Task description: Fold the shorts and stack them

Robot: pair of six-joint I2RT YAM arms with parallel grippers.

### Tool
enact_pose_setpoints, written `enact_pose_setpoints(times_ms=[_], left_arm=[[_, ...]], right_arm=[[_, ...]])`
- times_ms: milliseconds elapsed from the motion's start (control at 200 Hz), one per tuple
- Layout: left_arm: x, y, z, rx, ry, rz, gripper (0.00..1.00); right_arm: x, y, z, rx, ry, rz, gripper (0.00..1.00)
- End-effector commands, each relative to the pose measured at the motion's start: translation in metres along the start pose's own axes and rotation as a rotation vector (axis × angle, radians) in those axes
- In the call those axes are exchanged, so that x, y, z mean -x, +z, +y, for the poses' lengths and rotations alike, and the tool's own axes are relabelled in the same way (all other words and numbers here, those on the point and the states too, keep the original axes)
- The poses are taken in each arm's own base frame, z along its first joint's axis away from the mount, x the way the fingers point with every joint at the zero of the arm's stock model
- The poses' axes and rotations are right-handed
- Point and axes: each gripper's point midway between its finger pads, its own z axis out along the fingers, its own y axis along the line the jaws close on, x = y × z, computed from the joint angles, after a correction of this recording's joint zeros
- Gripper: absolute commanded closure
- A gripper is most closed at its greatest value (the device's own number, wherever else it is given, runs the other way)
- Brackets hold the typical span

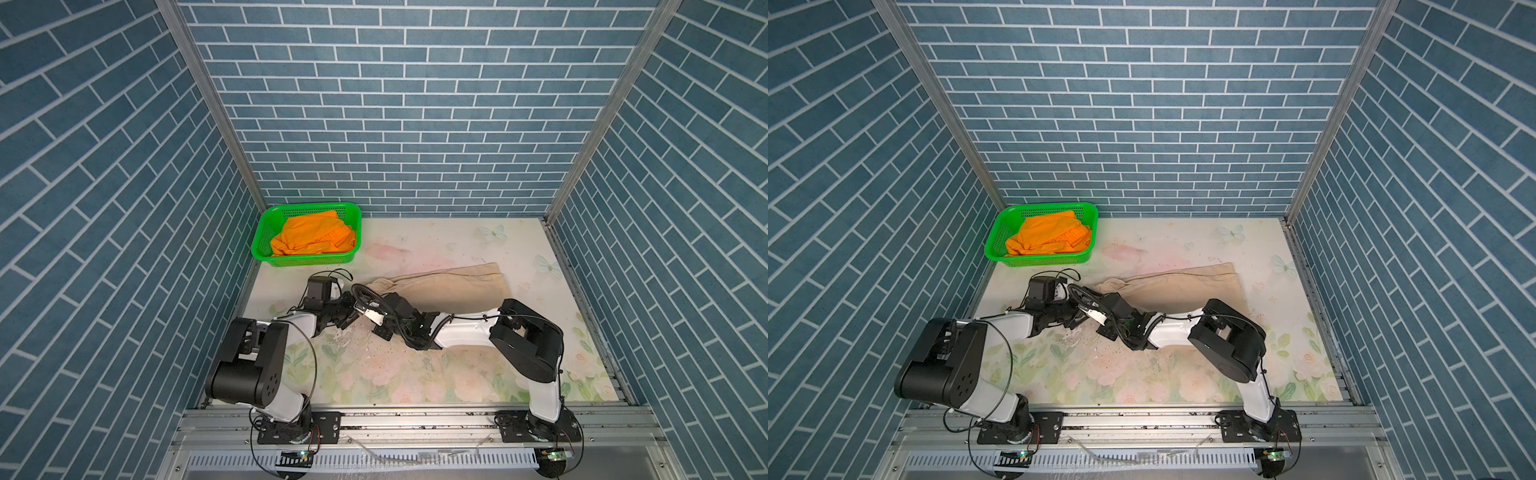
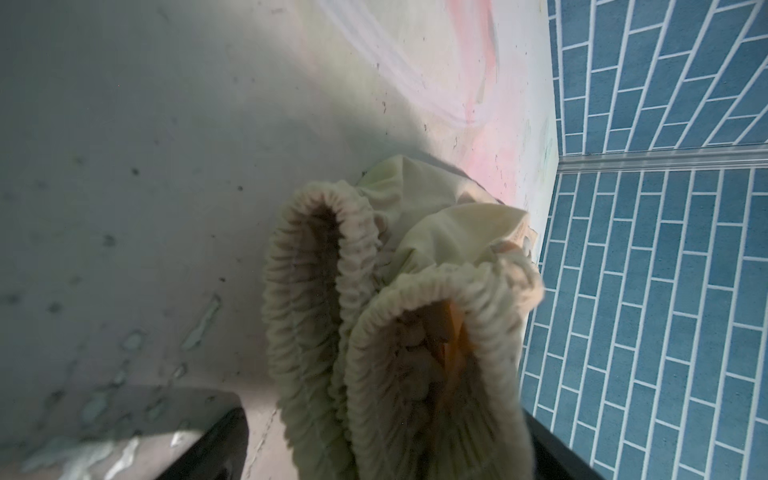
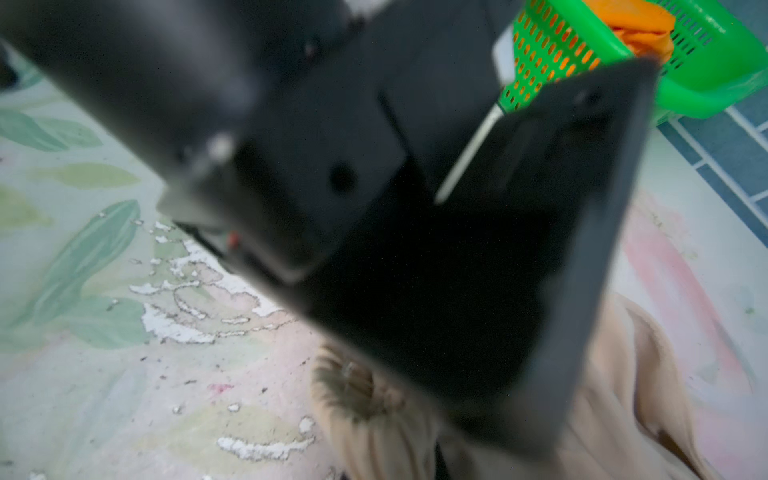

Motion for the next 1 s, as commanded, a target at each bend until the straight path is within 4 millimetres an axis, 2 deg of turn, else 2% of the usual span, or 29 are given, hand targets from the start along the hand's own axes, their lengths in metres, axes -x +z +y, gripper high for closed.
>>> enact_pose_setpoints(times_ms=[0,70,115,200,240,320,355,390,545,725,865,915,995], left_arm=[[0.0,0.005,-0.005,-0.009,0.023,0.004,0.12],[0.0,0.008,-0.007,-0.007,0.032,0.012,0.21],[0.0,0.01,-0.006,0.001,0.034,0.019,0.3],[0.002,0.01,-0.006,0.02,0.055,0.028,0.58],[0.002,0.009,-0.006,0.032,0.068,0.034,0.67],[0.002,0.002,-0.008,0.081,0.102,0.048,0.85],[0.0,-0.004,-0.004,0.123,0.117,0.059,0.94],[0.005,-0.011,-0.01,0.15,0.145,0.05,1.0],[0.016,-0.053,-0.02,0.202,0.169,0.022,1.0],[0.028,-0.118,-0.017,0.367,0.198,0.041,1.0],[0.036,-0.157,-0.025,0.47,0.237,0.041,1.0],[0.039,-0.163,-0.03,0.486,0.248,0.045,1.0],[0.043,-0.165,-0.041,0.467,0.248,0.047,1.0]], right_arm=[[0.036,-0.011,-0.005,-0.01,0.026,-0.116,1.0],[0.039,-0.011,-0.003,0.004,0.027,-0.131,1.0],[0.04,-0.011,-0.002,0.011,0.027,-0.138,1.0],[0.041,-0.015,0.003,0.039,0.026,-0.143,1.0],[0.041,-0.019,0.003,0.047,0.033,-0.143,0.88],[0.042,-0.033,0.0,0.056,0.069,-0.141,0.58],[0.044,-0.041,-0.003,0.07,0.097,-0.131,0.51],[0.043,-0.049,-0.007,0.089,0.137,-0.114,0.48],[0.025,-0.091,-0.032,0.143,0.339,-0.052,0.42],[-0.028,-0.135,-0.051,0.088,0.459,0.087,0.42],[-0.083,-0.158,-0.057,0.035,0.555,0.263,0.52],[-0.1,-0.164,-0.054,0.037,0.599,0.303,0.57],[-0.123,-0.167,-0.044,0.062,0.673,0.354,0.69]])
